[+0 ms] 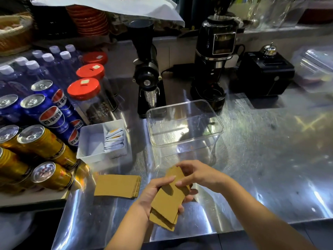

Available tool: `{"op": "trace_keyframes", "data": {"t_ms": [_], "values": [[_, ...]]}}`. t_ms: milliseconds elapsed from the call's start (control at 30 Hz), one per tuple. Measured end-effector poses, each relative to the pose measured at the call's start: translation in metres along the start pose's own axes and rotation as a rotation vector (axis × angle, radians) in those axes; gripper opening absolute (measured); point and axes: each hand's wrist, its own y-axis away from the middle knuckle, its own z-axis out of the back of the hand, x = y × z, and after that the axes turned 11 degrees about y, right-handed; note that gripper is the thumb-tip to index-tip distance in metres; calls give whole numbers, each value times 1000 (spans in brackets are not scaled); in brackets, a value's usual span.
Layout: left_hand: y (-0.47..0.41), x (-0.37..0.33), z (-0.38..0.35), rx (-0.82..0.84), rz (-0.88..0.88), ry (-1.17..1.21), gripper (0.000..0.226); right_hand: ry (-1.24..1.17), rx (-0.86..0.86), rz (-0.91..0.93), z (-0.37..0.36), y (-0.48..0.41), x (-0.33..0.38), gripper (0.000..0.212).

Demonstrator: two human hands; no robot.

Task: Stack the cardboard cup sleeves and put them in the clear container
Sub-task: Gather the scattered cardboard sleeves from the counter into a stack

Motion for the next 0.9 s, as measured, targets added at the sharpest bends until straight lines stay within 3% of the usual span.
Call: {"op": "trace_keyframes", "data": {"t_ms": [100,267,367,433,533,733,800,900], "values": [[2,-3,1,7,63,-158,52,13,48,27,1,3,0,33],[3,-14,6,101,47,-477,63,-44,-172,21,12,10,-16,30],[-2,-16,6,-289,-185,-781,44,-117,-337,0,21,18,-31,25],[-11,-11,10,-471,-426,-664,30,-130,-460,-8,24,21,-40,27],[-27,-4,13,-523,-636,-525,20,-112,-597,1,18,19,-49,31],[-53,14,23,-374,-734,-354,27,-201,-691,-8,-19,13,-61,27],[-60,19,26,-406,-777,-330,31,-349,-738,11,-29,12,-61,17],[-67,22,28,-537,-886,-390,25,-423,-846,16,-35,5,-58,23]]}}
